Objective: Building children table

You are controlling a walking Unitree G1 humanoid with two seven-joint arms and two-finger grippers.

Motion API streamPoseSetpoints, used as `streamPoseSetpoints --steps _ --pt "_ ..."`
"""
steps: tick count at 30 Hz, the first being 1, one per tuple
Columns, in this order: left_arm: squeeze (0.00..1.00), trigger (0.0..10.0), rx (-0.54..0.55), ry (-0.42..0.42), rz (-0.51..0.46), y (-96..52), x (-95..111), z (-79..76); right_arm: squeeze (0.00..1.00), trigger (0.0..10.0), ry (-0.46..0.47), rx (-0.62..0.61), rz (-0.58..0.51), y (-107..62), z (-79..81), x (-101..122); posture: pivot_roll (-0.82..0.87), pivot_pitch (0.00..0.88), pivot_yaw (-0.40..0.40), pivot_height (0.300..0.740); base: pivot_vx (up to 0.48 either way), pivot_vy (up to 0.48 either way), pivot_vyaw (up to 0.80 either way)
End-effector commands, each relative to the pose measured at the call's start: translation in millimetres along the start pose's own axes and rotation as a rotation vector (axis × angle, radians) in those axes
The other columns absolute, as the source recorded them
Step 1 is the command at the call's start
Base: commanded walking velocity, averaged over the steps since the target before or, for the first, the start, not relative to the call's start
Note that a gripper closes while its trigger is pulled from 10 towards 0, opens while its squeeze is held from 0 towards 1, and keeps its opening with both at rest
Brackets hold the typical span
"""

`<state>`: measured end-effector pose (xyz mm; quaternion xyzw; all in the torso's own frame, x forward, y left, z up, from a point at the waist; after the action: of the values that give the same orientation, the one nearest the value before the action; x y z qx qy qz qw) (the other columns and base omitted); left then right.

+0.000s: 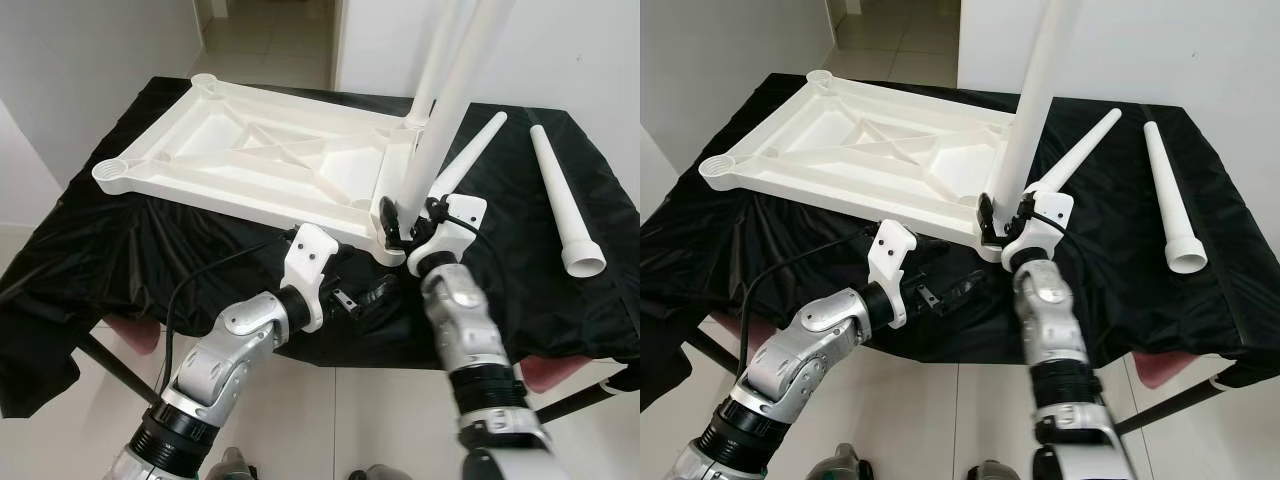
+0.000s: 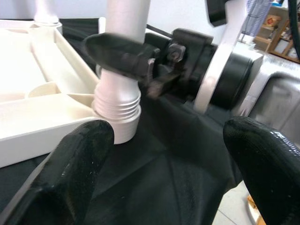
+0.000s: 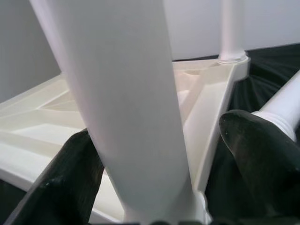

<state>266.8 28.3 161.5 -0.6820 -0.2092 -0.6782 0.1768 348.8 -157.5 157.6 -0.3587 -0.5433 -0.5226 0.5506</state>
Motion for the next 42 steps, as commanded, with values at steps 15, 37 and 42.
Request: streamPoseSetpoints --steps 15,37,42 --pt "0.0 10.0 -0.064 0.014 -0.016 2.1 4 -0.7 0.0 10.0 -0.097 0.375 0.189 3.2 -26.7 -11 0.03 0.0 0.008 0.74 0.0 0.0 0.0" --pt "0.0 10.0 -0.071 0.014 -0.012 1.3 4 -2.3 0.0 0.0 -0.086 0.416 0.197 16.9 -27.8 -11 0.04 0.0 0.013 0.74 0.0 0.0 0.0" --pt "0.0 10.0 -0.071 0.012 -0.013 1.8 4 -2.8 0.0 0.0 -0.081 0.418 0.196 12.9 -31.4 -13 0.03 0.0 0.012 0.74 0.0 0.0 0.0"
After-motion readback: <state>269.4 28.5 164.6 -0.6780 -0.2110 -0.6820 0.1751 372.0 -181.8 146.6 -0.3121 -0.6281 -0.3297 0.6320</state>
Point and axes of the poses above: a point about 5 cm out from each wrist's last joint towards the gripper, its own y axis pointing out of the wrist towards the gripper, its own x axis along the axis of the wrist's last joint, z = x × y, the point moved 1 cm from there along y, pointing out of the wrist towards the gripper, and after that the axes turned 4 degrees about y, right-handed, at the moved point
